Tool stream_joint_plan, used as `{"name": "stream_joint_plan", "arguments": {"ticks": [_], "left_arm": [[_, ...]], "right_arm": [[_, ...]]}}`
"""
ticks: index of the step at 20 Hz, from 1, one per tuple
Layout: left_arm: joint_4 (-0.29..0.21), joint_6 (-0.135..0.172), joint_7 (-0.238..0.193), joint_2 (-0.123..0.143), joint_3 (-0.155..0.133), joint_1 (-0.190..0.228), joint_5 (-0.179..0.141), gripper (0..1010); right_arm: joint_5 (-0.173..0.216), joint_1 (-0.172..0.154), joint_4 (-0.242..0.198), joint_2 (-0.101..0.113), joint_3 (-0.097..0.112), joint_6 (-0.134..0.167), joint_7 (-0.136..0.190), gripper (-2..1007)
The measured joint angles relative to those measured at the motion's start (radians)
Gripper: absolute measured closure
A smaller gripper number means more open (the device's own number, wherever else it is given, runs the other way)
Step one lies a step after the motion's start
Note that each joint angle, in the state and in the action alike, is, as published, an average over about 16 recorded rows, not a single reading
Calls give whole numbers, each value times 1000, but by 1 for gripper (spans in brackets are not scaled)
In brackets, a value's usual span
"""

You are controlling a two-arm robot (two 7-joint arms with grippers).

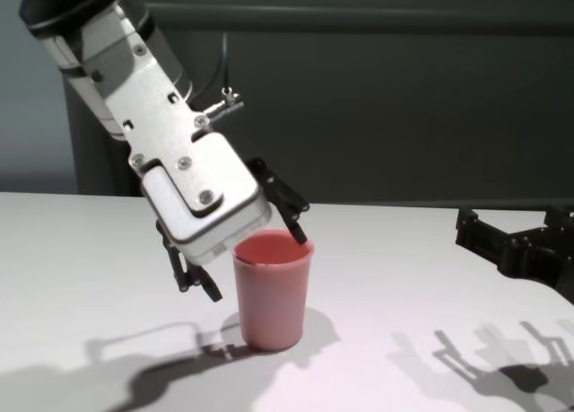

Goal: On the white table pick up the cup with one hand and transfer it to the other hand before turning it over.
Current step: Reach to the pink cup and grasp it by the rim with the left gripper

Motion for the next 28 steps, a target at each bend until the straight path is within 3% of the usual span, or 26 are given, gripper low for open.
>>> {"name": "stream_joint_plan", "arguments": {"ticks": [13,28], "left_arm": [[96,-3,-2,-34,41,-41,14,9],[120,6,-13,-18,75,-55,-3,9]], "right_arm": [[0,0,0,0,0,0,0,3],[0,0,0,0,0,0,0,3]]}}
